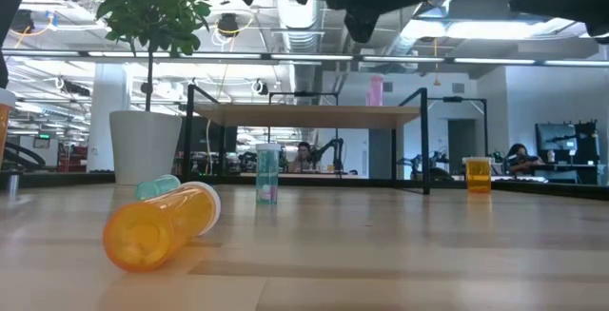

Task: Pick and place medicine bottles onto shelf by color
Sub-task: Put the middle orange pill bottle on the shelf

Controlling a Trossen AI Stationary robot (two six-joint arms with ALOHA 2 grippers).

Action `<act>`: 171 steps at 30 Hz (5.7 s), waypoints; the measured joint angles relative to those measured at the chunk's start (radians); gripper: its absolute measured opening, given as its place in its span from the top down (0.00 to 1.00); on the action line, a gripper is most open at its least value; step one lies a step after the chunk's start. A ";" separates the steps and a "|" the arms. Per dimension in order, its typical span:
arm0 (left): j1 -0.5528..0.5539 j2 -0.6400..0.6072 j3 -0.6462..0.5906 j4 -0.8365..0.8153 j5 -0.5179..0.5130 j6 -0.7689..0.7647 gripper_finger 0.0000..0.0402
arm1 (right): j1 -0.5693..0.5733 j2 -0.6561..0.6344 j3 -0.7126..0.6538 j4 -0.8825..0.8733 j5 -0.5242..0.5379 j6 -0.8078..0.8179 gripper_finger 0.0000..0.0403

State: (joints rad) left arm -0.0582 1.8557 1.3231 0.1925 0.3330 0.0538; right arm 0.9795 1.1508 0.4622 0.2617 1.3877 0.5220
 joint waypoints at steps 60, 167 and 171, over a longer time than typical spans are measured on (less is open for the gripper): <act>-0.020 -0.334 -0.582 0.711 -0.137 -0.096 0.80 | -0.628 0.310 0.121 0.901 -1.002 -0.534 0.37; -0.036 -0.454 -0.557 0.468 -0.249 -0.153 0.32 | -0.668 0.513 0.234 0.868 -0.993 -0.485 0.69; -0.036 -0.442 -0.529 0.424 -0.240 -0.157 0.28 | -0.668 0.513 0.234 0.866 -0.993 -0.485 0.69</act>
State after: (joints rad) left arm -0.0944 1.4136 0.7943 0.6164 0.0934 -0.1033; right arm 0.3115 1.6634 0.6964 1.1277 0.3944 0.0374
